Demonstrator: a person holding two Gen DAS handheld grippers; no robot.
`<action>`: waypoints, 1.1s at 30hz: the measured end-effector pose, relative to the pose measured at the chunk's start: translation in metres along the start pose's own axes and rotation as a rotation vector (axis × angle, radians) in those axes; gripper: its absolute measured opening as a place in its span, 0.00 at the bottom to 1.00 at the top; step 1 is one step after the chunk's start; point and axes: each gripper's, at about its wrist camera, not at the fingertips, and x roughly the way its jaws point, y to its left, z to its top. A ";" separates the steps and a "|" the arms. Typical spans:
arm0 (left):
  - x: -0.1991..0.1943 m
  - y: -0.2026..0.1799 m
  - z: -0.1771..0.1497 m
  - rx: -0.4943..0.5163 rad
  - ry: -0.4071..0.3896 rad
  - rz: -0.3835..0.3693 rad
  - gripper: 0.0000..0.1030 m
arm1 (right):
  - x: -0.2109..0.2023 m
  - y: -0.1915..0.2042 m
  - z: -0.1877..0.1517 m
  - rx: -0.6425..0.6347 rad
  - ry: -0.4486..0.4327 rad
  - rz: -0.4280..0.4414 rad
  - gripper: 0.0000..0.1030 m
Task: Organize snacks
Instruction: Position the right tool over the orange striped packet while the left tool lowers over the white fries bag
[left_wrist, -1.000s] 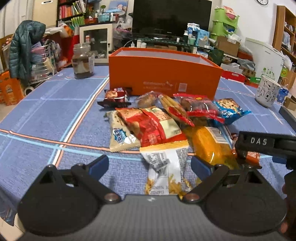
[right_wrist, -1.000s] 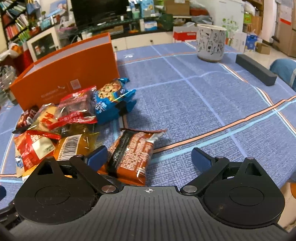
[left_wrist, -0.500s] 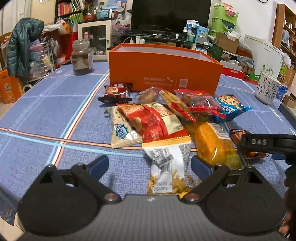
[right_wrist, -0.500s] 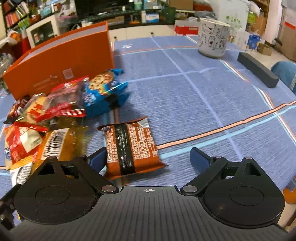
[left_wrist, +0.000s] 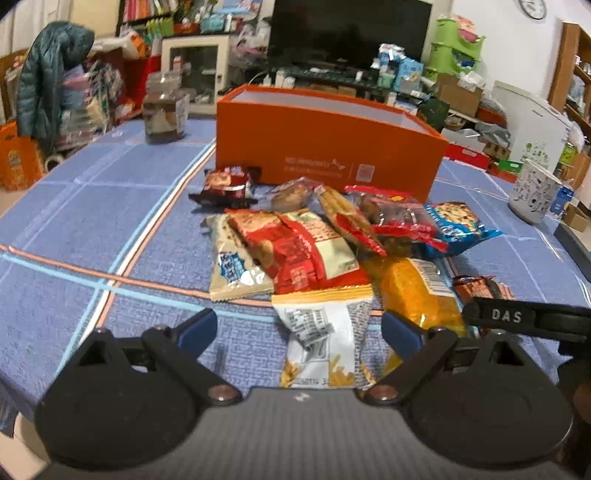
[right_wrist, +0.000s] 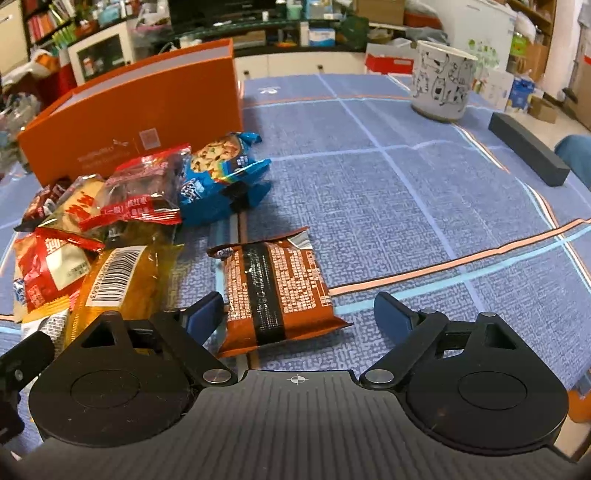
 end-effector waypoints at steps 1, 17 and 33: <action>0.001 0.001 0.000 -0.007 0.005 0.002 0.91 | 0.001 0.000 0.000 0.000 0.001 -0.002 0.78; 0.021 -0.012 -0.001 0.023 0.074 -0.035 0.73 | 0.001 0.001 -0.002 -0.031 -0.002 -0.004 0.80; 0.024 -0.022 -0.002 0.127 0.098 0.025 0.69 | 0.001 0.002 -0.004 -0.031 -0.006 -0.003 0.83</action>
